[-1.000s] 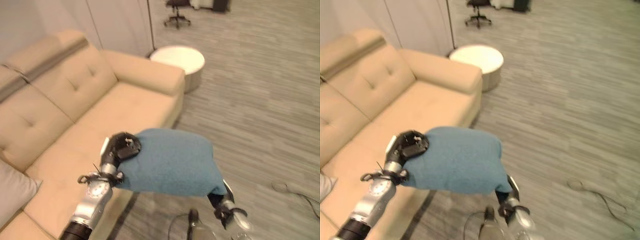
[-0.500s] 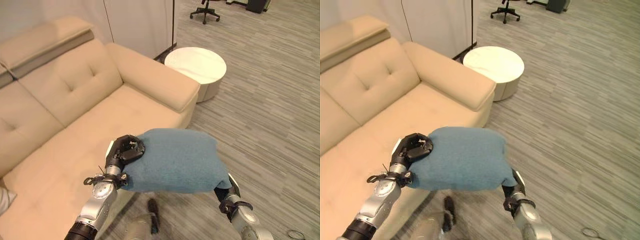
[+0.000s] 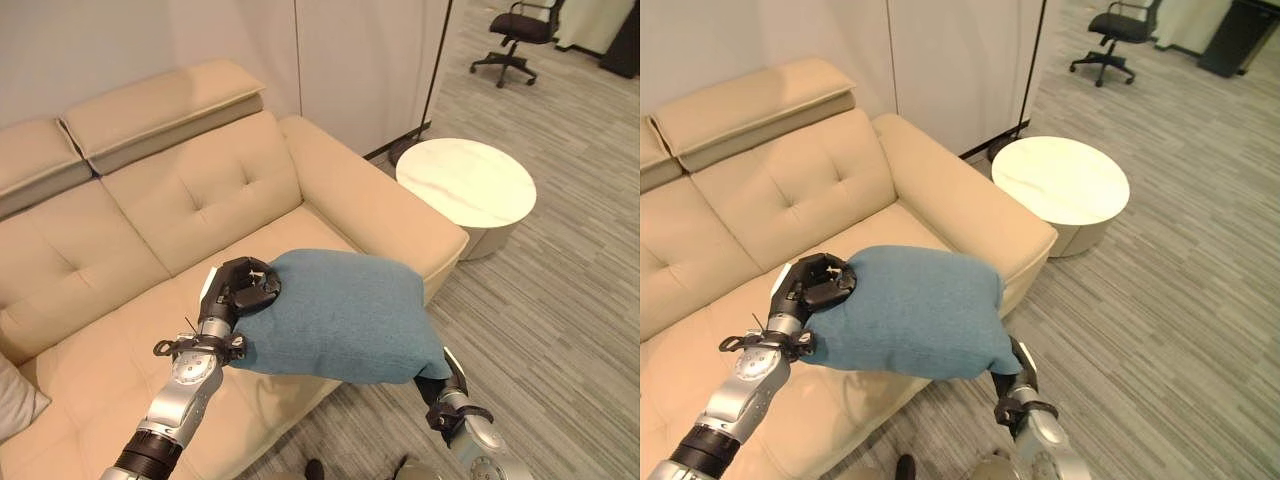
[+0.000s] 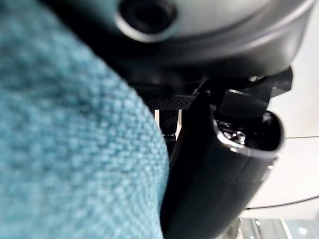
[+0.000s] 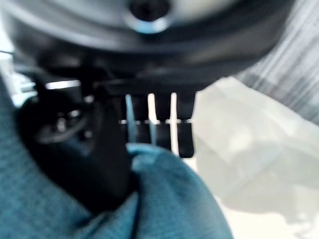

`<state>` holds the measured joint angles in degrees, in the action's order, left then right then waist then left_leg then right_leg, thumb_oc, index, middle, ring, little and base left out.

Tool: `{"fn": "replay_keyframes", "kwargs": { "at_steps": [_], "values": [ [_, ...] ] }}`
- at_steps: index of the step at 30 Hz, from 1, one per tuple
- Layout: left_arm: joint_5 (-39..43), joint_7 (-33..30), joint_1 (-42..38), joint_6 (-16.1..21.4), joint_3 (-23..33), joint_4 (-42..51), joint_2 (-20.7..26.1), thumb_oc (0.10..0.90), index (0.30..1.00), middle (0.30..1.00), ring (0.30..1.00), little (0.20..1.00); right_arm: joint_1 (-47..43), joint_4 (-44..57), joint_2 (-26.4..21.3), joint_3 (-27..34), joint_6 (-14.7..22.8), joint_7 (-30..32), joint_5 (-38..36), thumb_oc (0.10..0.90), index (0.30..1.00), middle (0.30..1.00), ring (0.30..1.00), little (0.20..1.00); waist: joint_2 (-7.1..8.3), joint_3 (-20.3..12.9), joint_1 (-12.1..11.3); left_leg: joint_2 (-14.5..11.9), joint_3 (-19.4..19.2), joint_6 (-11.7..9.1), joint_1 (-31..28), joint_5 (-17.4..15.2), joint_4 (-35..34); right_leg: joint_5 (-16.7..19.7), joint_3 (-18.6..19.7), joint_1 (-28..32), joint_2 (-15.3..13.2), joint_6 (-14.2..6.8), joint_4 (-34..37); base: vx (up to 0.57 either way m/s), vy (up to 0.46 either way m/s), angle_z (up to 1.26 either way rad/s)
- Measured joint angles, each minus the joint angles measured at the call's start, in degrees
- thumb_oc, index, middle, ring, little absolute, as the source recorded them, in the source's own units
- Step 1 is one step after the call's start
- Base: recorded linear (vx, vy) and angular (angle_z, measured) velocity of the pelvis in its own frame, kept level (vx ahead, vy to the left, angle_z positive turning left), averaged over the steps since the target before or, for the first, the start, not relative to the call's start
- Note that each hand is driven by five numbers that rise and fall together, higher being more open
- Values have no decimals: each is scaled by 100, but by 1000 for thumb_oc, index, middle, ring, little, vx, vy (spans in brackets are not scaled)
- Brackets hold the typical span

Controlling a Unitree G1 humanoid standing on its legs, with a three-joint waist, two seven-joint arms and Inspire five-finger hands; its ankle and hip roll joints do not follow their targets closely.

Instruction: Pick up all the scattered cushions and arrange them neatly on the sofa.

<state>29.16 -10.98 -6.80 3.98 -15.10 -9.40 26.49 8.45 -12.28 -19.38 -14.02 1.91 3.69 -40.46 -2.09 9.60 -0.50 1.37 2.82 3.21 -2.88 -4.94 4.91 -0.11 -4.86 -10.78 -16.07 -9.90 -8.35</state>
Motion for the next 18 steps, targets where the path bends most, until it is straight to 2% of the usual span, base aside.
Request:
{"fn": "replay_keyframes", "kwargs": {
  "at_steps": [1,2,3,4,5,7,9,10,11,12,14,15,16,18],
  "values": [
    [-2,1,3,0,-12,-13,-4,400,300,300,300,300,15,-43,25,-12,0,0,0,400,300,300,300,300,42,0,48,-17,59,-3,-25,-1,-5,177,50,31,24,10,280,345,-185,60],
    [-2,4,22,0,-38,-40,-22,400,300,300,300,300,31,-116,30,-35,-4,0,2,400,300,300,300,300,93,-13,112,-121,142,-146,-107,-88,-32,512,156,104,111,79,718,336,-204,73],
    [-2,15,28,-2,-63,-132,-24,400,300,300,300,300,71,-190,54,-48,-4,-3,4,400,300,300,300,300,185,-50,227,-197,410,-358,-189,-223,-13,684,467,269,270,-10,1005,339,-206,119],
    [-8,47,31,-5,-133,-189,29,400,300,300,300,300,206,-257,171,-52,-2,-5,3,400,300,300,300,300,397,-131,371,-177,728,-566,-222,-326,-29,865,762,512,300,-14,999,315,-203,120],
    [0,41,40,-23,-207,-320,-215,400,300,300,300,300,240,-389,112,36,-6,8,2,400,300,300,300,300,200,-211,405,-419,802,-601,-168,-336,45,734,692,548,583,99,902,300,-221,114],
    [-2,66,68,-25,-346,-317,-414,400,300,300,300,300,199,-502,-169,111,-6,15,-5,400,300,300,300,300,-42,-251,417,-982,768,-768,-158,-268,10,647,306,610,1051,377,793,255,-211,60],
    [2,73,76,-28,-340,-322,-472,400,300,300,300,300,148,-496,-302,146,1,15,-7,400,300,300,300,300,-35,-239,457,-1194,805,-895,-28,-154,176,593,64,641,1235,503,733,151,-209,39],
    [16,95,55,-37,-348,-326,-491,400,300,300,300,300,132,-470,-316,218,14,17,-14,400,300,300,300,300,22,-205,459,-1244,777,-926,145,-131,545,571,-76,690,1255,579,761,104,-275,68],
    [43,145,-88,-44,-402,-399,-561,400,300,300,300,300,153,-475,-340,302,40,27,-26,400,300,300,300,300,85,-132,519,-1192,683,-1010,702,-108,1382,478,-203,743,1260,644,720,97,-270,89],
    [68,170,-109,-38,-435,-389,-595,400,300,300,300,300,150,-475,-380,296,37,44,-30,400,300,300,300,300,203,-82,479,-1170,498,-995,1124,142,2058,341,-357,859,1319,737,683,152,-168,90],
    [132,170,-107,-41,-428,-391,-515,400,300,300,300,300,97,-460,-328,320,41,63,-34,400,300,300,300,300,357,-17,378,-1260,90,-935,1373,401,2500,190,-547,987,1262,919,679,257,-3,59],
    [163,170,-90,-42,-415,-389,-478,400,300,300,300,300,45,-453,-322,319,42,75,-38,400,300,300,300,300,375,1,346,-1269,-150,-857,1481,318,2574,124,-619,1031,1245,991,696,313,130,45],
    [189,167,-91,-43,-380,-383,-461,400,300,300,300,300,-7,-437,-310,320,45,88,-43,400,300,300,300,300,385,12,275,-1216,-472,-632,1529,158,2348,90,-662,1035,1200,994,760,218,101,40],
    [223,161,-213,-51,-371,-383,-447,400,300,300,300,300,-54,-431,-242,330,50,158,-63,400,300,300,300,300,344,33,173,-1155,-846,-582,1835,123,1927,66,-882,1140,1179,964,902,222,113,59]
  ]
}}
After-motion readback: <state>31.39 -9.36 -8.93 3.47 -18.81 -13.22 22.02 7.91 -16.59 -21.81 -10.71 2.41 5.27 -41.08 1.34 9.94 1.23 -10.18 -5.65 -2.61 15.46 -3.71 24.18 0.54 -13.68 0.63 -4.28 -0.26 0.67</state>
